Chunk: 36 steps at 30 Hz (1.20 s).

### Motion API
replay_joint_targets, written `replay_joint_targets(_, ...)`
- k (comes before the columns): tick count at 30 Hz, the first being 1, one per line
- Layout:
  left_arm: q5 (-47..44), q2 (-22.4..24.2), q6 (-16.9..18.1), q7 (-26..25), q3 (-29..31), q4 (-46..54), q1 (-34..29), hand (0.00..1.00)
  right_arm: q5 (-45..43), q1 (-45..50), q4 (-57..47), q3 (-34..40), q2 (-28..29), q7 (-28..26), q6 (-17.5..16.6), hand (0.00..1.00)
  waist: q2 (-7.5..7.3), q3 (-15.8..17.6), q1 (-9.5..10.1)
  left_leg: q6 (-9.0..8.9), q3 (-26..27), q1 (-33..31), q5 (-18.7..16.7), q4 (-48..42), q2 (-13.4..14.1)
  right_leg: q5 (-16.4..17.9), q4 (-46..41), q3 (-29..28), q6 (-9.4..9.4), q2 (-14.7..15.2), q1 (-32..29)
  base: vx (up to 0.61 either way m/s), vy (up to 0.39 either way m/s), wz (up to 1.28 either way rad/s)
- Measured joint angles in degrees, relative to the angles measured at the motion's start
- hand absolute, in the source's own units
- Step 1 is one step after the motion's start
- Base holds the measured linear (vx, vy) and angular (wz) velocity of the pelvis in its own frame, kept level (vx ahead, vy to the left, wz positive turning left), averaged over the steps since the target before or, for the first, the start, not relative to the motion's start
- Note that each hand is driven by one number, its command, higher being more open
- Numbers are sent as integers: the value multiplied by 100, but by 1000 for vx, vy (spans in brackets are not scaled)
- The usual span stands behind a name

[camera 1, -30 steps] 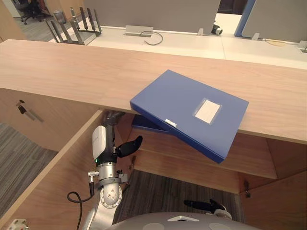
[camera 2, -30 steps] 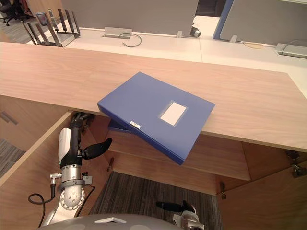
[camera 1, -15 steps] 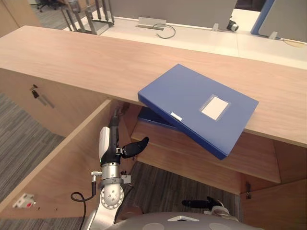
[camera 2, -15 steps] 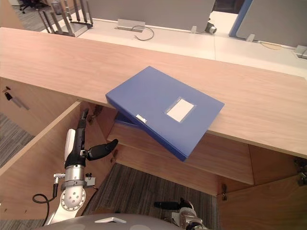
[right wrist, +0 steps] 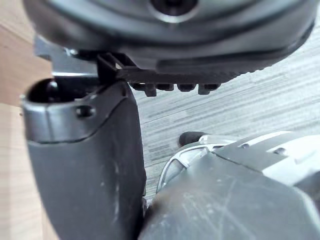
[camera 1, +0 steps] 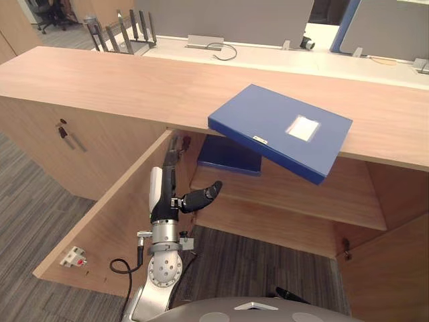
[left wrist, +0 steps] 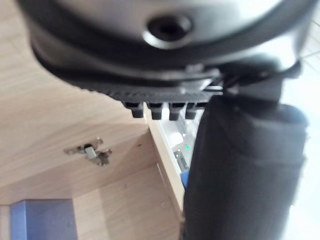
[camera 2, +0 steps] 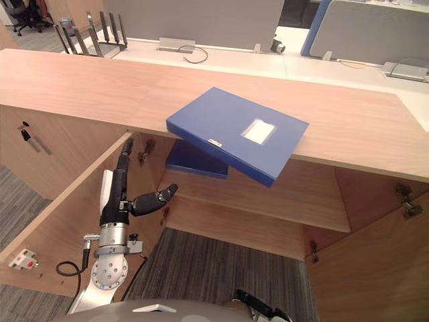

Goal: Walk over to the cabinet, pick up the folder, carry it to the office cabinet, place the folder inside the office cabinet, then close the office cabinet door

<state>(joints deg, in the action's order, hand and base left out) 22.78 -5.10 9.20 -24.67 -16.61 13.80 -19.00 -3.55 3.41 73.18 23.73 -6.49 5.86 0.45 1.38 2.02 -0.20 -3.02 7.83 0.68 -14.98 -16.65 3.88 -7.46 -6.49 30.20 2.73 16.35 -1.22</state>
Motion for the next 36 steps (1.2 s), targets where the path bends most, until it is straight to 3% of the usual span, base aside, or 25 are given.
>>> replay_joint_targets(4,0,12,5,53,-70,7,-105,100,3,71,-218,-80,12,-44,19,100,-19,51,88,101,375,357,107,319,-158,-46,-152,-225,-4,172,-71,-66,49,-35)
replay_joint_targets(7,9,14,5,110,-132,11,-103,100,-19,164,-444,-140,53,-43,14,100,-4,96,19,106,559,397,105,334,-149,-77,-155,-223,21,172,-134,-33,-12,-35)
replay_joint_targets(9,11,68,5,154,-203,12,-103,100,-34,199,-566,-218,64,-51,-6,100,3,96,-5,162,778,381,140,360,-67,-307,-142,-238,68,128,-288,-28,-28,-44)
replay_joint_targets(10,10,138,11,168,-221,22,-101,100,-136,191,-607,-237,43,-48,-1,100,108,70,13,195,954,378,229,420,68,-376,-178,-264,-15,57,-372,-32,-31,-41)
replay_joint_targets(11,3,212,16,191,-228,20,-68,100,-324,257,-721,-246,95,-44,-20,100,47,116,-20,158,998,395,314,502,96,113,-998,-201,-233,273,-553,-25,-23,-32)
replay_joint_targets(12,-2,221,16,197,-230,21,-60,100,-374,264,-728,-245,122,-36,-27,100,29,121,-17,150,1004,394,328,514,104,188,-1121,-202,-259,309,-568,17,-64,-15)
replay_joint_targets(13,-16,233,17,209,-200,6,-54,100,-371,304,-769,-221,206,-39,-39,100,-111,64,-7,55,1007,390,393,597,158,440,-1305,-201,-234,341,-522,69,-230,-17)
replay_joint_targets(14,-12,230,25,204,-99,-140,-46,100,-360,408,-636,-142,323,-43,39,100,-251,-103,47,-206,1008,414,636,977,317,426,90,-62,282,-206,21,99,-346,-28)
replay_joint_targets(16,-6,228,31,244,-84,-446,-57,100,-358,403,-568,-192,168,-39,48,100,-71,-123,33,-369,1098,548,878,1412,412,245,643,-72,184,-564,129,80,-266,-25)
replay_joint_targets(18,-5,219,31,311,-96,-629,-59,100,-371,378,-529,-163,101,-44,58,100,102,-143,-18,-433,1107,698,982,1650,482,263,707,-72,145,-702,178,53,-99,-9)
replay_joint_targets(21,174,161,33,302,-103,-661,-45,100,-365,380,-509,-315,43,-27,77,100,84,-183,-24,-497,1103,910,1032,1782,605,222,986,-31,102,-942,465,46,-67,0)
replay_joint_targets(25,349,-49,13,180,27,-660,52,100,-364,296,-417,-476,21,-32,67,100,-15,-188,-20,-503,1057,987,1034,1825,583,217,1039,27,109,-950,572,23,23,8)
replay_joint_targets(36,437,-26,-282,-295,1029,-651,43,100,-365,287,-413,-624,99,-63,75,100,-193,-198,-15,-411,1037,1086,981,1867,380,155,1069,22,164,-765,679,0,60,2)
